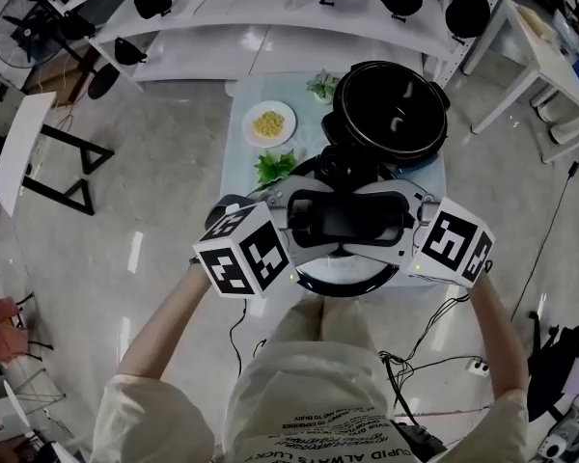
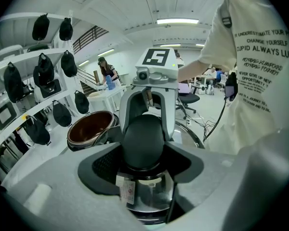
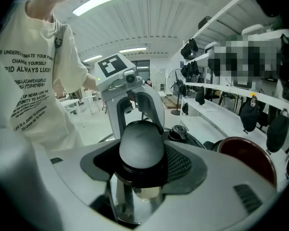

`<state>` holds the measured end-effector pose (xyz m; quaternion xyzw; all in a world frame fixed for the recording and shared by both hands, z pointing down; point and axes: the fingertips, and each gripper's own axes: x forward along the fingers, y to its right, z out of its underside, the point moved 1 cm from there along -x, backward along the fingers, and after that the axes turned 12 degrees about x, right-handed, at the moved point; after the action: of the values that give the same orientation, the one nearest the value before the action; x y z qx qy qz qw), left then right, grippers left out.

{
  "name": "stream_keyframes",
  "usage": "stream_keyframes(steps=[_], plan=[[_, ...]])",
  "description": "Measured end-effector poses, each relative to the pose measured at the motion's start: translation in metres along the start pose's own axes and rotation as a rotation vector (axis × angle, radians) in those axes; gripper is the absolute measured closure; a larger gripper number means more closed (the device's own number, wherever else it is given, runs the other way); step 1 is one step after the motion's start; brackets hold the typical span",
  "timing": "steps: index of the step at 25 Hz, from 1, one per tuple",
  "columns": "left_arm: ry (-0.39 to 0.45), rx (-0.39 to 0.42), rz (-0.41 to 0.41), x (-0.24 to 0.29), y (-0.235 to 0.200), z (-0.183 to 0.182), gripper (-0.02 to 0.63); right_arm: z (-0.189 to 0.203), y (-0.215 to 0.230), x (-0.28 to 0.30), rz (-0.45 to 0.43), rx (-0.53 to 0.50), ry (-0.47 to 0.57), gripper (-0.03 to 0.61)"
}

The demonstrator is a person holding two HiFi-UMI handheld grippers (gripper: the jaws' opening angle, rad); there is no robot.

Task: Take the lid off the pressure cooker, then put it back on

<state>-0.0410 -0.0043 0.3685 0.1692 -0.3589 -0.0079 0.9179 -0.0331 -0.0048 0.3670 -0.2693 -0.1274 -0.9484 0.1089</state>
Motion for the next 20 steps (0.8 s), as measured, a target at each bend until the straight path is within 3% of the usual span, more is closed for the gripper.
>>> stream_keyframes(steps=[20], plan=[[-0.091, -0.113, 0.083, 0.066, 0.042, 0.076, 0.332, 0.087, 0.012, 0.061, -0.054, 0.061, -0.068, 0.302]])
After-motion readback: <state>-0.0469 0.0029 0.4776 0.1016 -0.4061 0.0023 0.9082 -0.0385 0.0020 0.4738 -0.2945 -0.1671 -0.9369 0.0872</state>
